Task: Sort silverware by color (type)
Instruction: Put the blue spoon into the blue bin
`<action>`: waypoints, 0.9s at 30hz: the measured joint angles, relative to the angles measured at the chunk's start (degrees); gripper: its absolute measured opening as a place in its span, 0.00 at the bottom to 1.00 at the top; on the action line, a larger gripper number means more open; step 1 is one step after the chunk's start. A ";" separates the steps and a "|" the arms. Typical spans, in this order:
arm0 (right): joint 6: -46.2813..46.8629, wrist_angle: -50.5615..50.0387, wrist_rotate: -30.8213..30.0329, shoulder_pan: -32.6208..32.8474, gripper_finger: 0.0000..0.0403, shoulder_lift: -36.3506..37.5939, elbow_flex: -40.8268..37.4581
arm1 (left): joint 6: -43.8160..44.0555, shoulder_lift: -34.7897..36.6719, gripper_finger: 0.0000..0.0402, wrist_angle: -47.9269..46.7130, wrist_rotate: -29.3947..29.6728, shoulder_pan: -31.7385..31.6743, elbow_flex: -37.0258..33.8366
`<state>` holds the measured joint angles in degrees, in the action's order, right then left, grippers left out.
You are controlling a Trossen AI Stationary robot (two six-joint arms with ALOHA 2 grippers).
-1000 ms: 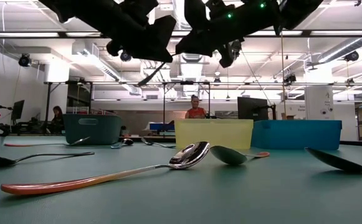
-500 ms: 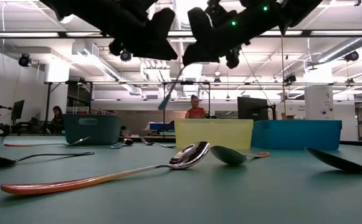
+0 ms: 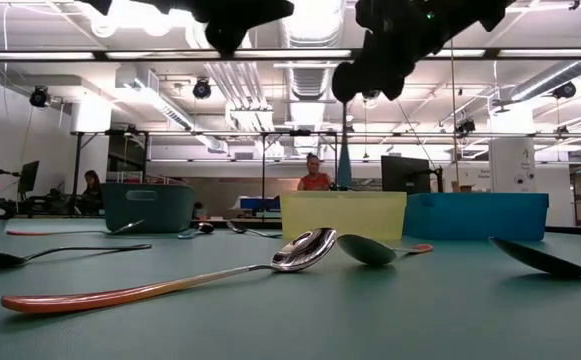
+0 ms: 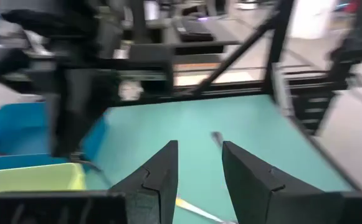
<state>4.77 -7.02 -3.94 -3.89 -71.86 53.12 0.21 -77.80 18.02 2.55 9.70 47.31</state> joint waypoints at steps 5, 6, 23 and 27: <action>-2.01 -2.69 -0.11 0.28 0.03 1.03 0.02 | 3.26 -2.20 0.27 0.11 -4.05 -1.91 -0.64; -2.43 -3.02 -0.11 0.34 0.03 1.03 0.02 | 3.58 -3.05 0.27 0.86 -4.03 -2.31 -0.69; -5.70 -7.82 -0.61 5.52 0.03 0.22 5.40 | 11.30 -20.75 0.40 23.93 -4.62 -9.21 -2.07; -7.41 -10.73 -0.68 6.31 0.03 -1.11 8.82 | 11.48 -23.41 0.48 28.91 -4.89 -9.12 -2.06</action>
<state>-2.65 -17.75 -4.61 2.42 -72.97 61.94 11.68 -101.21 46.93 -2.34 0.58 45.25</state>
